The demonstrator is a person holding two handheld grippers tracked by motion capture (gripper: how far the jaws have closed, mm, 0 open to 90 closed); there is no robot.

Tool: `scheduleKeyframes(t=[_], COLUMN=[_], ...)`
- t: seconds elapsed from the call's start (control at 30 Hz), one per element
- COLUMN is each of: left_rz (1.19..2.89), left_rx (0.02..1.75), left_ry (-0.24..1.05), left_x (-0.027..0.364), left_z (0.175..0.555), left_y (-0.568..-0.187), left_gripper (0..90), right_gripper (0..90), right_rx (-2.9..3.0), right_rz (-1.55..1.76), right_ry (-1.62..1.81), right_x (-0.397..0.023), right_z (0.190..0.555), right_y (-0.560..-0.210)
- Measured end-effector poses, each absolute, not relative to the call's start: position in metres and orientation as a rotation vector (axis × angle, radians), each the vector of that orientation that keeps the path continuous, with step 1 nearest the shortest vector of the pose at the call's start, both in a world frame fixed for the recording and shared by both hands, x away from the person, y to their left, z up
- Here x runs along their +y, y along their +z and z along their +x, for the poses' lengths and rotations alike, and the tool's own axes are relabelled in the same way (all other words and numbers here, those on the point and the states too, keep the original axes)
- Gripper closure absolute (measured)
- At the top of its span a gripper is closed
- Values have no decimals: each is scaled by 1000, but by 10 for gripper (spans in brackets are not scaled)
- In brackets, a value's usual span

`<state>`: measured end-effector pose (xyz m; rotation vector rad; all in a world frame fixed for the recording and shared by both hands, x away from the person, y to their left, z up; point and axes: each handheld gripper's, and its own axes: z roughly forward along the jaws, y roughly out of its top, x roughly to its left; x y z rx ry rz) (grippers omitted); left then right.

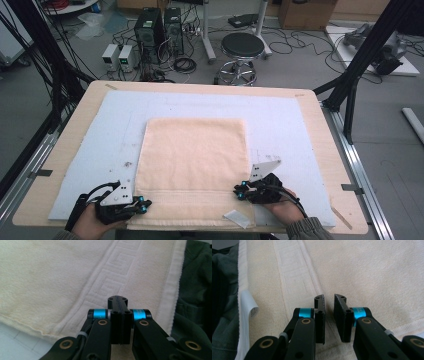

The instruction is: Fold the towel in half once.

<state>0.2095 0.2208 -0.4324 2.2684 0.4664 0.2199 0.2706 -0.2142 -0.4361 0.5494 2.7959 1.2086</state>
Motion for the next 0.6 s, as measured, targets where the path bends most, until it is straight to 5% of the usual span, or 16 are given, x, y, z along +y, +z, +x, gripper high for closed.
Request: scheduleKeyframes(t=[0.17,0.6], left_rz=[2255,2158], left_rx=[482,590], left_ry=[218,276], left_x=[222,232], left_z=[209,226], left_y=[-431,-422], left_gripper=[883,679], right_gripper=[736,453], right_rx=[2795,2683], right_rz=[560,672], right_ry=[1243,1325], right_x=[-216,-223], right_z=[271,286], right_y=[-435,-423])
